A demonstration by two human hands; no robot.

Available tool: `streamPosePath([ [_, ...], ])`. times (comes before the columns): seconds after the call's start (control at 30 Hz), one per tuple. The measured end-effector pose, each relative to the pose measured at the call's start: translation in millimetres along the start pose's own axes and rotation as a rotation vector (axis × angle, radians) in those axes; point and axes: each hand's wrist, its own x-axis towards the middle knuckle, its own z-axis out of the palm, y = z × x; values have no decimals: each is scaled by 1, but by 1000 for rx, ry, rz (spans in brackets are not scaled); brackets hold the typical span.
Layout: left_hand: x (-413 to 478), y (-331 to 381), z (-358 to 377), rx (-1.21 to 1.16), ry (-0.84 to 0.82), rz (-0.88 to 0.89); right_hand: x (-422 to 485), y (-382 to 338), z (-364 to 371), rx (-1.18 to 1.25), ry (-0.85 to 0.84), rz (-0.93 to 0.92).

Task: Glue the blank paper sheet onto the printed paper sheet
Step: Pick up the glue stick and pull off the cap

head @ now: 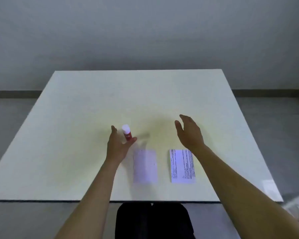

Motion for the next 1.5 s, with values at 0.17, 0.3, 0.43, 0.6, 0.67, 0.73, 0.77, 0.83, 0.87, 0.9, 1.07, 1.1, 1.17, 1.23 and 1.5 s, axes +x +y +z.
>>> streamPosePath([
  [0.17,25,-14,27,15,199,227,4,12,27,98,189,-148],
  [0.3,6,-13,28,25,343,382,-33,8,32,180,324,-251],
  [0.43,-29,6,19,101,325,625,-60,-23,10,358,225,-269],
  [0.6,-53,21,8,371,376,858,-67,-70,-9,568,-101,-39],
  [0.67,-58,22,5,436,394,875,-69,-74,-11,557,-96,-52],
  [0.73,-60,21,1,482,381,869,-70,-73,-13,580,-158,-128],
  [0.77,-60,21,-1,499,369,866,-70,-72,-15,610,-200,-179],
  [0.83,-60,22,-5,515,347,862,-70,-69,-19,649,-267,-273],
  [0.87,-60,23,-6,527,340,858,-70,-67,-20,647,-274,-293],
  [0.9,-60,24,-6,543,335,855,-70,-67,-20,630,-266,-283],
  [1.07,-65,28,-3,462,231,842,-69,-70,-19,533,-169,-217],
  [1.1,-66,27,-3,415,195,835,-68,-69,-19,550,-161,-233],
  [1.17,-66,27,-5,360,131,803,-65,-67,-22,588,-172,-284],
  [1.23,-64,25,-9,331,105,788,-64,-65,-26,595,-187,-329],
  [1.5,-65,30,-20,128,76,778,-64,-65,-36,573,-162,-304],
])
